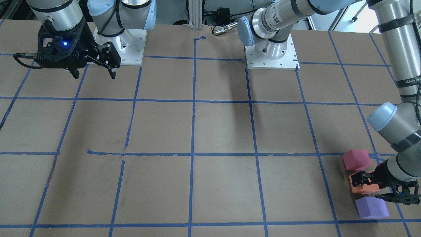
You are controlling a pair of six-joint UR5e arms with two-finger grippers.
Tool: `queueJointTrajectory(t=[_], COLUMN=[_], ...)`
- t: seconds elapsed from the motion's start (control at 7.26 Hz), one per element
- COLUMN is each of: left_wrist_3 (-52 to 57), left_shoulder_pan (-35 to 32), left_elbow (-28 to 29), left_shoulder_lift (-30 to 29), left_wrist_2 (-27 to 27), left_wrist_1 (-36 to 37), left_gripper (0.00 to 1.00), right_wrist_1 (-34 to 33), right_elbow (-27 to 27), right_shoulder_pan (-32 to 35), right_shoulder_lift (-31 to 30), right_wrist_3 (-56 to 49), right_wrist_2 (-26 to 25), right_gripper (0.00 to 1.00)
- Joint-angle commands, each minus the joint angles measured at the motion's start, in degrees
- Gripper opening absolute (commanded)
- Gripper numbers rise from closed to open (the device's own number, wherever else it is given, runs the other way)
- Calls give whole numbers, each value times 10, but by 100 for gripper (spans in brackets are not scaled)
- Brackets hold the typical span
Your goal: Arrange blocks in a line
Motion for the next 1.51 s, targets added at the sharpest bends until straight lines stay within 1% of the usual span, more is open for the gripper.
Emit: queueJointTrajectory(t=[0.0, 0.14, 0.28, 0.55, 0.69, 0.83, 0.96, 1.38], left_wrist_3=[0, 0, -1, -15, -63, -160, -175, -180], left_shoulder_pan=[-1, -12, -15, -26, -49, -95, -136, -218], left_elbow=[10, 11, 11, 17, 38, 72, 92, 66], left_shoulder_lift=[18, 44, 80, 185, 220, 253, 280, 336], left_wrist_2=[0, 1, -1, -5, -6, 1, -3, -9], left_wrist_1=[-8, -21, -77, -250, -324, -376, -413, -422], left_gripper=[100, 100, 100, 100, 100, 100, 100, 100], right_wrist_1=[-1, -1, 0, 0, 0, 1, 1, 1], right_elbow=[0, 0, 0, 0, 0, 0, 0, 0], right_shoulder_pan=[0, 0, 0, -1, -1, -1, -1, -1], right_shoulder_lift=[0, 0, 0, 1, 1, 1, 1, 1], right_wrist_3=[0, 0, -1, -1, -1, -1, -1, -1], right_wrist_2=[-1, -1, -2, -1, -1, -2, -2, -1], right_gripper=[100, 100, 100, 100, 100, 100, 100, 100])
